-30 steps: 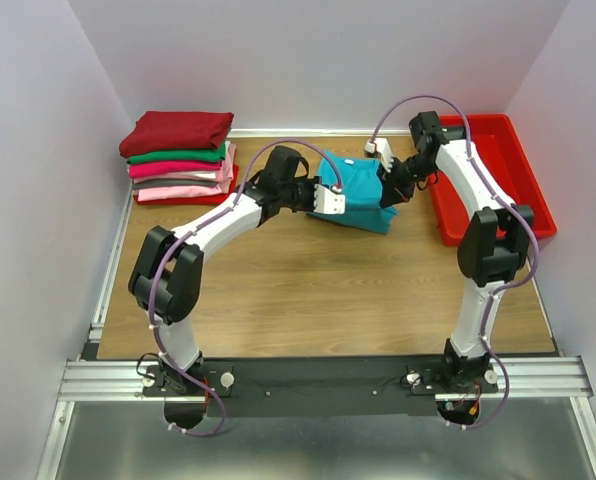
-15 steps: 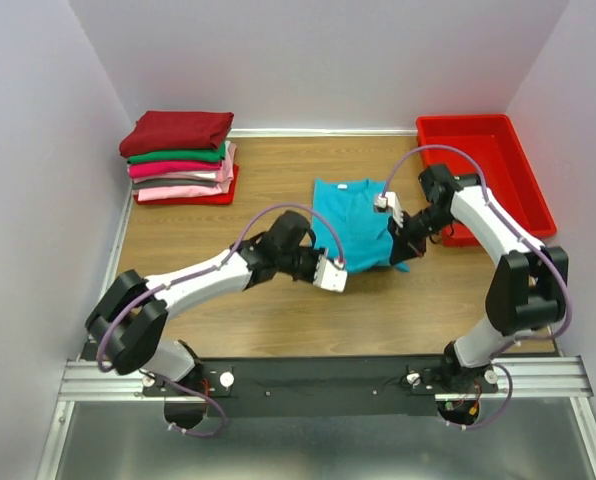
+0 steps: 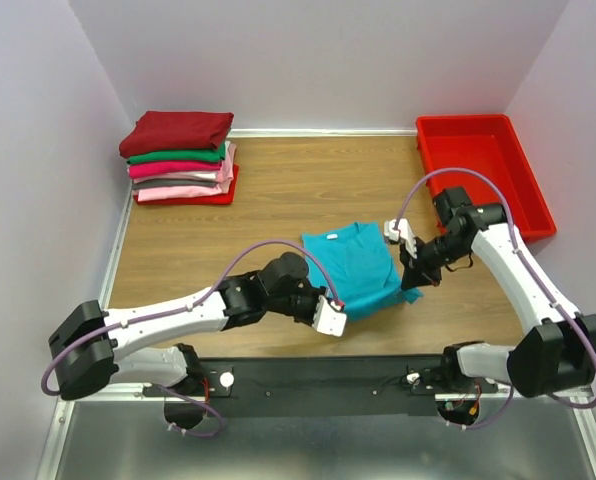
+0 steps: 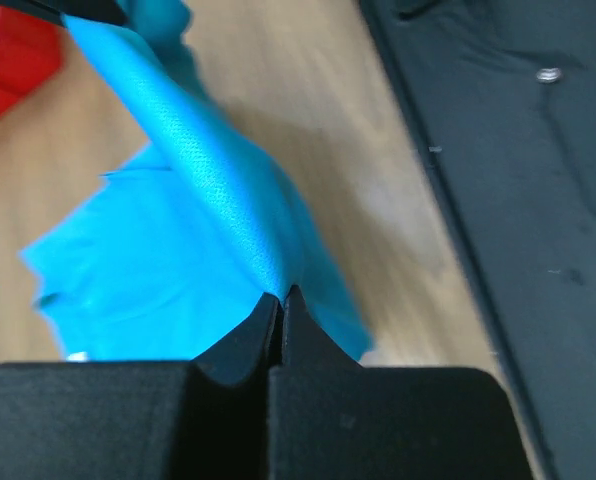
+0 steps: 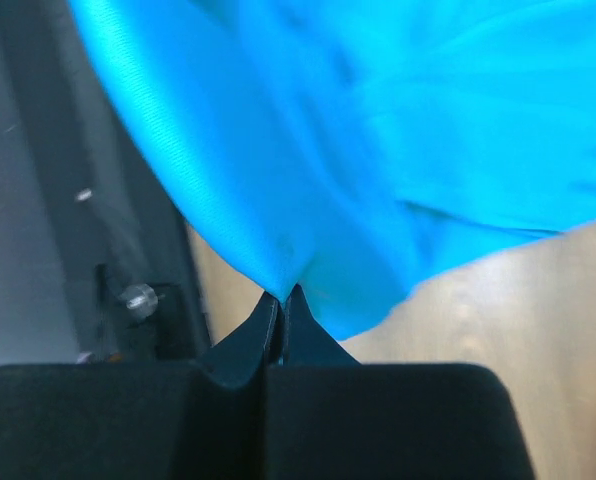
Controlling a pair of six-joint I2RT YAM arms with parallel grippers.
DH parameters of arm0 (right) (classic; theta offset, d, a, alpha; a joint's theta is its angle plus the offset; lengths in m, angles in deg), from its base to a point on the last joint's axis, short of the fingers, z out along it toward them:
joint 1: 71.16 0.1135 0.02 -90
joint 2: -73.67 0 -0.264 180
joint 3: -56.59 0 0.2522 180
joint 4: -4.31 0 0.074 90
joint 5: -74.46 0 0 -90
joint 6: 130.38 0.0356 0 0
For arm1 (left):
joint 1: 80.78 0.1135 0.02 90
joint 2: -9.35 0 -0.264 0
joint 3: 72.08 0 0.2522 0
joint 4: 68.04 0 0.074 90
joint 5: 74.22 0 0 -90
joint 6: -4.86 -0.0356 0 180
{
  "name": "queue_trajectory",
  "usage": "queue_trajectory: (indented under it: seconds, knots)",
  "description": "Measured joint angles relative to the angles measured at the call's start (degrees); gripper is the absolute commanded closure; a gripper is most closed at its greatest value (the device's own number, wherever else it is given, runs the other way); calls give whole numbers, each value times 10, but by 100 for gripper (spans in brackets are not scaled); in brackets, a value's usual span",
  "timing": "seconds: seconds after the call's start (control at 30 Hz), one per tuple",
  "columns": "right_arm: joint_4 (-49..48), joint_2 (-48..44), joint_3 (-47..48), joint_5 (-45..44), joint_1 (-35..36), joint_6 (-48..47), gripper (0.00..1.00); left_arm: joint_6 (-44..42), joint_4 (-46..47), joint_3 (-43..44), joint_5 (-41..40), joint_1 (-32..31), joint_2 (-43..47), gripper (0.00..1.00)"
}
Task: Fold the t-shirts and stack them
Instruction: Fold the tshirt
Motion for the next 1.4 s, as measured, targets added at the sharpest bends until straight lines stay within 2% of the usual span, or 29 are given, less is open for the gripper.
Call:
queue_trajectory:
  seconds: [0.07,0.2,0.27,0.37,0.53,0.87,1.4]
  knots:
    - [-12,23,31,-11,0,16,100,-15,9,5,-13,19,3,100]
    - [-61,114,130,-39,1,63,99,-57,26,44,-16,114,-45,100]
    - [-96,194,204,-44,1,82,100,-78,37,80,-16,176,-100,100]
    - [-148,299,281,-45,1,105,100,-101,53,118,-9,235,-174,100]
    - [-186,430,385,-41,1,137,100,-114,79,162,13,297,-265,100]
    - [-202,532,465,-32,2,168,100,-113,64,208,17,320,-312,100]
    - [-273,560,489,-21,10,266,99,-81,56,211,-5,332,-325,100]
